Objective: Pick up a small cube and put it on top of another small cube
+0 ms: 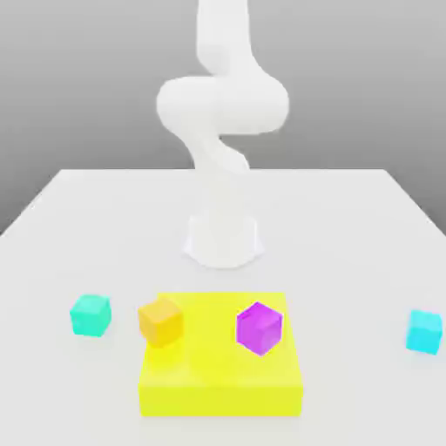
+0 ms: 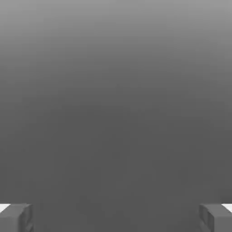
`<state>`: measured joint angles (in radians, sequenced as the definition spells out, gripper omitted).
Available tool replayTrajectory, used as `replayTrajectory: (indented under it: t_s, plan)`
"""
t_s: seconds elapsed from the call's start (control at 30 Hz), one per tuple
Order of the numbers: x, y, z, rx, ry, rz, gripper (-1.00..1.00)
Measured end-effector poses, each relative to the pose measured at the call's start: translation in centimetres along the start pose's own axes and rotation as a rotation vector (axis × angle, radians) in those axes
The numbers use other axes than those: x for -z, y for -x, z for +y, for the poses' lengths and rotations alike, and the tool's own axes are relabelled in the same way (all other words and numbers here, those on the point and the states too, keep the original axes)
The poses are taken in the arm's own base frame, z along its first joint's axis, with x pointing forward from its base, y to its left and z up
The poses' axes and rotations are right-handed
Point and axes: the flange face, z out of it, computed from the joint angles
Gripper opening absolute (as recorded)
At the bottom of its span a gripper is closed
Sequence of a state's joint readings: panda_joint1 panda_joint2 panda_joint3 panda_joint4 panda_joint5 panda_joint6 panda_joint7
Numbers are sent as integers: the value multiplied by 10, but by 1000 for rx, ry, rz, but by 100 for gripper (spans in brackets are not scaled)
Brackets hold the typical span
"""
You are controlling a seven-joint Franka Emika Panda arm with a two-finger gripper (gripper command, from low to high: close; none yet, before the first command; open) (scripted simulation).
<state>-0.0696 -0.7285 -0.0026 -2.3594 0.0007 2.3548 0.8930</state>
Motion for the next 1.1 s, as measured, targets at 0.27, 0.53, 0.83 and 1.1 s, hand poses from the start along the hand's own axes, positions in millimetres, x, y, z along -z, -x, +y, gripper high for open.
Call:
replayTrajectory:
  t_s: [0.27, 0.53, 0.83, 1.1]
  plan:
    - [-175, -25, 151, -577, 323, -10, 0]
    - [-266, 23, 352, -1194, 643, 42, 0]
    - [-310, 90, 459, -1488, 795, 87, 0]
    - [-326, 101, 471, -1488, 794, 88, -100]
